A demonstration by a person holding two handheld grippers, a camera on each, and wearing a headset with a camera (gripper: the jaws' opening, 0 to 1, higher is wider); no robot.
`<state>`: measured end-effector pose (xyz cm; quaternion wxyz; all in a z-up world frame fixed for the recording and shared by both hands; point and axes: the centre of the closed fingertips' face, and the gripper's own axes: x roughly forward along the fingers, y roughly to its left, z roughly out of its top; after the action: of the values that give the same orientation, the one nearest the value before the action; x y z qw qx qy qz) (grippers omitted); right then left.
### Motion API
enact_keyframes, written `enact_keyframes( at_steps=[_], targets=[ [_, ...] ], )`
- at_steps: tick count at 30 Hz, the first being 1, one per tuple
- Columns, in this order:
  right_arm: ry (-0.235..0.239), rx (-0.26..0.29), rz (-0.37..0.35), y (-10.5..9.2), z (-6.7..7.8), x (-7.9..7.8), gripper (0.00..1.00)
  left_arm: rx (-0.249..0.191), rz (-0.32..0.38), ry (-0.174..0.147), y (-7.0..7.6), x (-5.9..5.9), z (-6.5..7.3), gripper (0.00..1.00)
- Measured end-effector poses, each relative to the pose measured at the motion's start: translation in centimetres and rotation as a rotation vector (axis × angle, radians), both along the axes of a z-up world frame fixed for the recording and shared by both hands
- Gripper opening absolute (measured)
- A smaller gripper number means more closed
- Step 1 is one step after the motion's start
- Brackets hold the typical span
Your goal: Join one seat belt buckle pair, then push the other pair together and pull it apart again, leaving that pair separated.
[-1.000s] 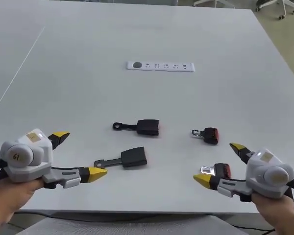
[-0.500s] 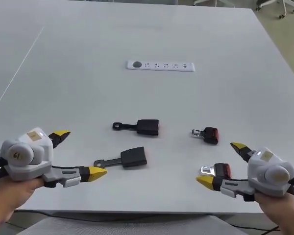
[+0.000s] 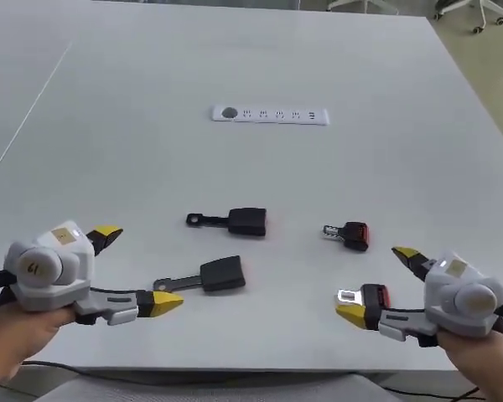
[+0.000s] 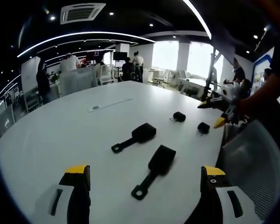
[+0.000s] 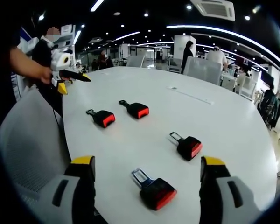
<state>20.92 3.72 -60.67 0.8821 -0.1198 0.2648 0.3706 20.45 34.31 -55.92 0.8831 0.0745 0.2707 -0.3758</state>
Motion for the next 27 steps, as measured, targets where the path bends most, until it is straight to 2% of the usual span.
enact_keyframes(
  at_steps=[9, 15, 19, 22, 27],
  targets=[
    [0.018, -0.013, 0.023, 0.0, -0.5, -0.1, 0.93, 0.02, -0.038, 0.003, -1.0, 0.5, -0.2, 1.0],
    [0.044, -0.028, 0.062, -0.3, -1.1, -0.4, 0.92, 0.035, -0.067, 0.015, -1.8, 0.6, -1.0, 1.0],
    [0.051, -0.025, 0.065, -0.6, -1.1, -0.7, 0.91, 0.037, -0.086, 0.02, -2.5, 0.6, -1.3, 1.0],
    [0.056, -0.03, 0.072, -0.8, -1.3, -0.9, 0.9, 0.059, -0.116, 0.027, -2.9, 0.5, -1.8, 1.0],
    [0.071, -0.037, 0.08, -1.3, -1.7, -1.0, 0.89, 0.069, -0.139, 0.03, -3.3, 0.8, -2.0, 1.0]
  ],
)
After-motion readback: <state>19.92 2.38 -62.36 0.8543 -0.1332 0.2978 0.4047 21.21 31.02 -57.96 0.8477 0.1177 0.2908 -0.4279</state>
